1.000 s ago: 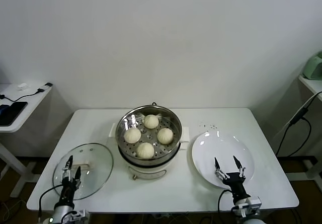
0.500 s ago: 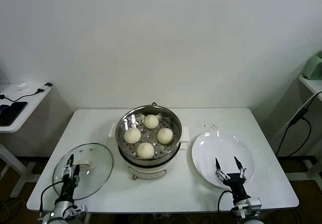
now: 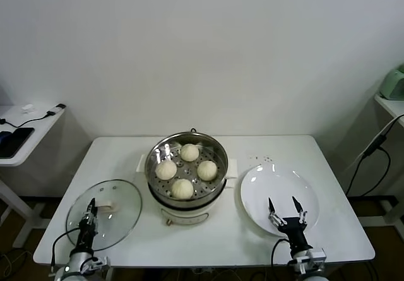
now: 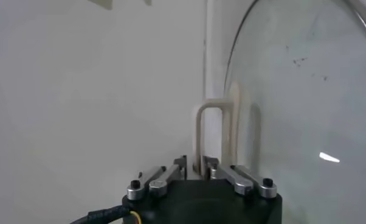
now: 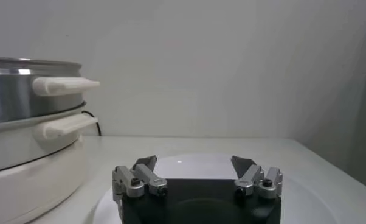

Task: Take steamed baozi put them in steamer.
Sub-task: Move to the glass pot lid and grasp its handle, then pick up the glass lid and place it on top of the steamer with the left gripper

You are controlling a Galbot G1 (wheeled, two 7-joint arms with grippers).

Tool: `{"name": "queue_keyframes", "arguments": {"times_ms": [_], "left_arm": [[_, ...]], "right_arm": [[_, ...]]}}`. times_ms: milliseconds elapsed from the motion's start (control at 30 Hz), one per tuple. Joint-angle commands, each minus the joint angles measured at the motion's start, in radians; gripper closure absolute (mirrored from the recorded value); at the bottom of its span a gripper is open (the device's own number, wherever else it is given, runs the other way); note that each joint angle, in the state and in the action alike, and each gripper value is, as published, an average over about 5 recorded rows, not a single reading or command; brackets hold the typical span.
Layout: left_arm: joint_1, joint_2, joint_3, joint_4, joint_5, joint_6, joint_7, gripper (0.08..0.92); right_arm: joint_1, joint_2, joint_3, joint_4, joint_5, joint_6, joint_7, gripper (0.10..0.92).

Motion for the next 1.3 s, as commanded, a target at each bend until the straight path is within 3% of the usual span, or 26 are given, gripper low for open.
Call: {"name": "queue_keyframes", "arguments": {"times_ms": [33, 167, 333, 600, 967, 1300], "left_arm": [[0.019, -0.003, -0.012, -0.097, -0.014, -0.013, -0.002, 0.787], [0.036, 0.006, -0.030, -0.161, -0.028, -0.041, -0.002, 0.860], [0.073, 0.051, -0.055, -0.244, -0.084, -0.080, 0.024, 0.862], [0.125, 0.171, -0.090, -0.430, -0.319, -0.035, 0.219, 0.862], [0.072, 0.242, -0.086, -0.685, -0.425, 0.188, 0.468, 0.862], [-0.054, 0.187, 0.191, -0.819, -0.147, 0.481, 0.569, 0.862]], "right_arm": [[-0.005, 0.005, 0.006, 0.001, -0.001, 0.003, 0.000, 0.203], [-0.009, 0.007, 0.011, -0.001, -0.001, 0.007, 0.000, 0.202], [-0.010, 0.008, 0.018, 0.000, -0.008, 0.005, 0.003, 0.203], [-0.004, 0.013, 0.022, -0.005, -0.035, 0.000, 0.018, 0.203], [0.000, 0.013, 0.032, -0.005, -0.063, -0.001, 0.029, 0.203], [0.003, 0.012, 0.034, -0.011, -0.073, 0.014, 0.028, 0.203]]}}
